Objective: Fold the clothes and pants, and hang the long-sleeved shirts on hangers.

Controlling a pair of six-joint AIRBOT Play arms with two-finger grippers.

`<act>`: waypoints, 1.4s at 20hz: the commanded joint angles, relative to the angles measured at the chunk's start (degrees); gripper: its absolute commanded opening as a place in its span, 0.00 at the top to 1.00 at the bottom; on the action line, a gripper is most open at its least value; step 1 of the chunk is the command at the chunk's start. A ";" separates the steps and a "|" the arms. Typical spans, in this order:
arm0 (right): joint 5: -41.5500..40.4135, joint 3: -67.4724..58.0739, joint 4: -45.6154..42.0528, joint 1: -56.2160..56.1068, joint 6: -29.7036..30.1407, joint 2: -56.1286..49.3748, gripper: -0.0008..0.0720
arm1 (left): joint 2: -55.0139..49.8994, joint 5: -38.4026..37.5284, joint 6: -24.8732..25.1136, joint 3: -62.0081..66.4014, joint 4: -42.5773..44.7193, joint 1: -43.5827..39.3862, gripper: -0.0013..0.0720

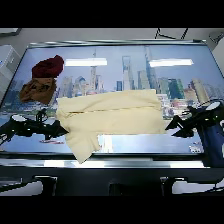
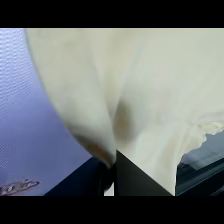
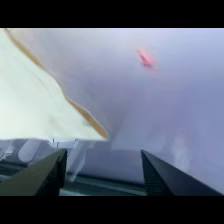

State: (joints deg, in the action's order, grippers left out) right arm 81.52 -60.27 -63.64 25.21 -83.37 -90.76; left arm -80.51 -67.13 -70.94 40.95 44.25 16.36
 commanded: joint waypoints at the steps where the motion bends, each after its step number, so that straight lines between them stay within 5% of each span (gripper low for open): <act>1: -7.63 2.56 4.09 -3.91 1.36 0.02 0.26 | 0.85 -0.31 0.02 -0.02 -0.15 -0.04 0.95; 2: -7.93 2.56 4.24 -4.90 1.25 0.00 0.26 | 0.85 -0.31 0.00 -0.02 -0.17 -0.04 0.95; 4: -7.39 2.67 4.24 -7.28 0.90 -0.02 0.50 | 0.85 -0.31 -0.20 0.00 -0.20 -0.02 0.95; 5: -6.99 2.51 4.26 -8.28 0.94 0.00 0.81 | 0.85 -0.44 -0.17 0.07 -0.20 -0.02 0.95; 6: -6.40 1.84 4.44 -8.68 0.85 0.04 0.93 | 0.85 -1.25 -0.17 0.59 -0.17 -0.02 0.95; 12: -1.38 -22.03 4.46 -8.46 4.52 8.31 0.94 | 11.85 -2.56 -0.15 23.06 -0.17 -0.02 0.95; 18: -14.29 -58.49 -6.38 -8.46 6.01 25.90 0.93 | 29.00 9.81 0.46 63.04 1.86 0.04 0.95; 23: -10.14 -57.92 -8.37 -8.46 3.52 40.68 0.93 | 40.24 9.81 -4.28 66.07 2.91 0.00 0.95; 28: -17.42 -57.92 -12.70 -8.46 -3.61 46.27 0.93 | 42.99 9.73 -8.87 67.93 7.89 -0.02 0.95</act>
State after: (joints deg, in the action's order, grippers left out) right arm 68.23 -117.75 -73.84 16.82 -82.65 -47.97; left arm -39.40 -57.84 -76.16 106.98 49.15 16.36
